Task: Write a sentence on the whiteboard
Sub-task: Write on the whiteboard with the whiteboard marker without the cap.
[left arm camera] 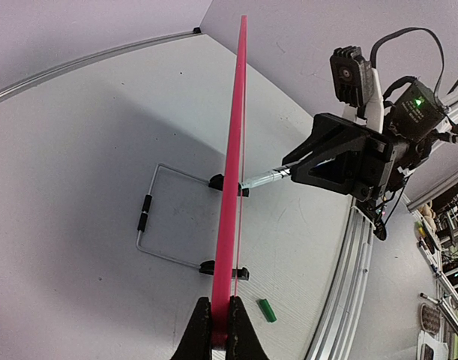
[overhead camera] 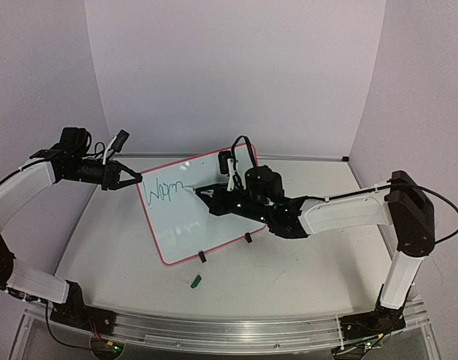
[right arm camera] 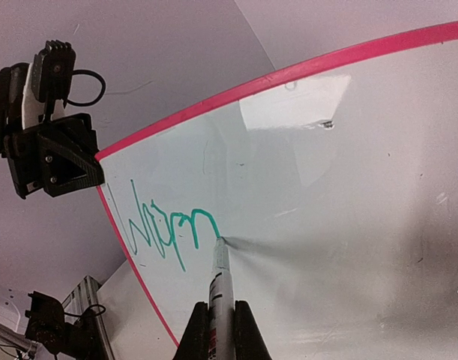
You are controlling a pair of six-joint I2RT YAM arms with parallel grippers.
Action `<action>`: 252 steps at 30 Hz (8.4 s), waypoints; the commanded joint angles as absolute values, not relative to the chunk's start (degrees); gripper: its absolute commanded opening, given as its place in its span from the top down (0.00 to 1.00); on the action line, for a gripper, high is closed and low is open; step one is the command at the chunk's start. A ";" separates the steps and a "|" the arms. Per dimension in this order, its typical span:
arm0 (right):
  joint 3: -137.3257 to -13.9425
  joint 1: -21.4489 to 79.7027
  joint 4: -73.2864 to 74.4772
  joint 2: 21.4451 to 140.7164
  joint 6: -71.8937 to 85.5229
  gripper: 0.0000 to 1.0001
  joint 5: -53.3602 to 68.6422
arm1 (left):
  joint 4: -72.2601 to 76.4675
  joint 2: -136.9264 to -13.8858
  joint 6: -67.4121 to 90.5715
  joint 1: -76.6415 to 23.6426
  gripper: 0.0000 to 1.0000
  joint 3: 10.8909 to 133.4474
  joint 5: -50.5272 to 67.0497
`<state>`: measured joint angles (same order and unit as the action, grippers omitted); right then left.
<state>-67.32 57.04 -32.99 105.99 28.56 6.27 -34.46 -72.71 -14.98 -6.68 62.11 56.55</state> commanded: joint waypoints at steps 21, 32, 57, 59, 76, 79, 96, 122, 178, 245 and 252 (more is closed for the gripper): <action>-70.30 56.07 -35.75 105.54 29.16 1.00 4.45 | -34.54 -71.85 -14.93 -6.63 1.00 62.28 57.31; -70.37 55.63 -35.81 105.92 29.92 1.00 3.46 | -34.55 -71.78 -14.86 -6.67 1.00 62.29 57.30; -62.10 55.53 -36.14 103.24 32.05 1.00 2.26 | -34.53 -71.75 -14.92 -6.66 1.00 62.30 57.25; -61.57 55.52 -36.15 103.19 32.32 1.00 2.39 | -34.53 -71.81 -14.98 -6.68 1.00 62.32 57.25; -61.26 55.48 -35.34 98.67 29.48 1.00 4.42 | -34.52 -71.86 -14.88 -6.63 1.00 62.30 56.89; -61.65 55.61 -32.70 96.49 27.23 1.00 7.23 | -34.49 -71.77 -14.86 -6.64 1.00 62.29 57.03; -66.45 51.47 -23.20 94.22 22.76 1.00 19.41 | -34.55 -71.76 -14.80 -7.34 1.00 62.12 56.97; -72.72 50.97 -23.12 103.51 24.96 1.00 16.78 | -34.89 -71.77 -15.05 -7.83 1.00 62.28 56.34; -72.25 47.74 -25.29 103.77 27.17 1.00 21.02 | -35.25 -71.76 -15.31 -8.16 1.00 62.38 55.20; -70.97 47.08 -25.40 102.46 27.44 1.00 17.23 | -35.50 -72.71 -15.38 -8.65 1.00 62.50 54.95; -66.19 47.10 -25.78 101.57 28.38 1.00 18.87 | -35.51 -72.68 -15.41 -8.74 1.00 62.50 54.91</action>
<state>-69.22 47.55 -26.01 102.63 27.49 19.69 -34.44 -72.69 -14.92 -7.51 62.11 55.21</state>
